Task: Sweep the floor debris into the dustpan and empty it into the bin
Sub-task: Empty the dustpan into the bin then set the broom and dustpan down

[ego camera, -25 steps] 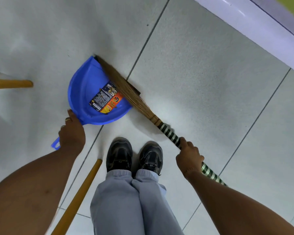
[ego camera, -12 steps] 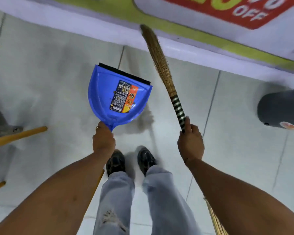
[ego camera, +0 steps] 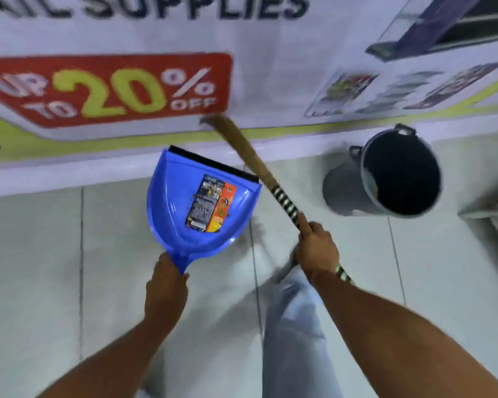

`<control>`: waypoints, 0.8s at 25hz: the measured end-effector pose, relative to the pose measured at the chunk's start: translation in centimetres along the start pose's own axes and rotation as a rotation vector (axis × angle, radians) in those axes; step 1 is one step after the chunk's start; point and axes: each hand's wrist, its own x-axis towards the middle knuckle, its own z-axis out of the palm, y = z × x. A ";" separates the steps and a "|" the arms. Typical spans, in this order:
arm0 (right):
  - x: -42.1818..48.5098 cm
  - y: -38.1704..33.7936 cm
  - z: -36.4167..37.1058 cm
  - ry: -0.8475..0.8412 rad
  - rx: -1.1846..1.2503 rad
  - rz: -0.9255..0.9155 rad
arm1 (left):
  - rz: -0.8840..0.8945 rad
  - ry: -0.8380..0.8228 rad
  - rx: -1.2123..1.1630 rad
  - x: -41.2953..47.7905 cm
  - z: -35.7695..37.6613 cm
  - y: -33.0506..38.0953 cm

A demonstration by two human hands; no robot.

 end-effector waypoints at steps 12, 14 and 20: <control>9.4 23.2 -7.7 -0.486 0.050 0.225 | 0.413 -0.368 0.413 0.7 18.8 38.8; 10.2 23.0 -8.4 -0.523 0.029 0.168 | 0.447 -0.455 0.580 0.8 20.2 42.6; 11.3 22.4 -9.8 -0.477 0.018 0.107 | 0.486 -0.743 0.669 2.3 20.6 48.3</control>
